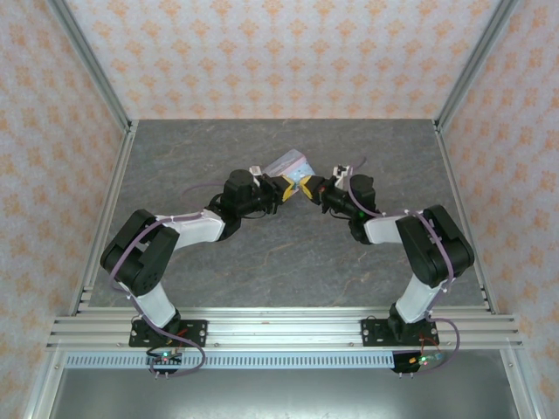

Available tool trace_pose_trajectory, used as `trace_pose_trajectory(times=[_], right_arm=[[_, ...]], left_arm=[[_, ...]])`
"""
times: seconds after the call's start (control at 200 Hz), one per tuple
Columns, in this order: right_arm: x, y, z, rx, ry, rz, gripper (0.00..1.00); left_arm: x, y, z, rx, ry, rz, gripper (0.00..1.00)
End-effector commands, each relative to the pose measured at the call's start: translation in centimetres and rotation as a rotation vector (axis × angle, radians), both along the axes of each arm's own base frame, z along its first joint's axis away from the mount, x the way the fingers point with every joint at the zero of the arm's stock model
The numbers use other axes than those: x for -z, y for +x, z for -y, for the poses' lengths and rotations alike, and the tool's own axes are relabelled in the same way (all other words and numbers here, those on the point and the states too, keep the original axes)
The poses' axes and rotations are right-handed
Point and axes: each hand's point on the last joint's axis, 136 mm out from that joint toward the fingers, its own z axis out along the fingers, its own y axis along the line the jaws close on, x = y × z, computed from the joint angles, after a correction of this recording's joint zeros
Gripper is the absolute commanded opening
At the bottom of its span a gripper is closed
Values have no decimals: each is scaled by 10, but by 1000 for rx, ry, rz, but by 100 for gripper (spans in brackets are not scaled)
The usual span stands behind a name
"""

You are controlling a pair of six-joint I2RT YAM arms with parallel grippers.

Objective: Unlock a padlock with a key

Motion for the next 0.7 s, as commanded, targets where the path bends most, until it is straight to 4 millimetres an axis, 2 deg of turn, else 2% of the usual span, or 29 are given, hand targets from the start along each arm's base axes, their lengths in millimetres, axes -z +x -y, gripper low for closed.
trace_pose_trajectory(times=[0.0, 0.215, 0.505, 0.696], right_arm=[[-37, -19, -30, -45, 78, 102, 0], [-47, -27, -49, -47, 119, 106, 0], [-48, -41, -41, -38, 118, 100, 0], [-54, -53, -47, -61, 125, 107, 0]], left_arm=[[-46, -34, 41, 196, -112, 113, 0], [-39, -33, 41, 181, -99, 103, 0], [-29, -27, 37, 137, -82, 87, 0], [-27, -23, 38, 130, -83, 82, 0]])
